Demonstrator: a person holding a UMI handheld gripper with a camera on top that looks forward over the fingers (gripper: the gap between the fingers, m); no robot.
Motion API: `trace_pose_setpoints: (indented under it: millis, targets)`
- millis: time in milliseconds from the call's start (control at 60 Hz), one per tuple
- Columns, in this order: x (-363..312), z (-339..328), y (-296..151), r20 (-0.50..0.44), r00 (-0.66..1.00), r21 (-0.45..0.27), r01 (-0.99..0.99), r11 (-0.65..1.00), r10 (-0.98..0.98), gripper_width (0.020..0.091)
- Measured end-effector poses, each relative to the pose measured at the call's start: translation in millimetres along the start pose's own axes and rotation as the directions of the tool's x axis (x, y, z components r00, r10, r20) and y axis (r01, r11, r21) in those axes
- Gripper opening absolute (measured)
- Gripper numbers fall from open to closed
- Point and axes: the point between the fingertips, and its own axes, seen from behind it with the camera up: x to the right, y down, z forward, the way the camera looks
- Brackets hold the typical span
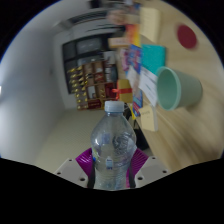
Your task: Pour water
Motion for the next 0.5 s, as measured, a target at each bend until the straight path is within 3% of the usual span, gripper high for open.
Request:
trace_pose_setpoints:
  millis: [250,500]
  targets:
    - [-14,5,-24,0.132,0.861,-0.057,-0.488,0.871,0.491,0.047]
    - [-10,-2,-32,0.154,0.788,-0.039,-0.598,0.8,0.596,0.047]
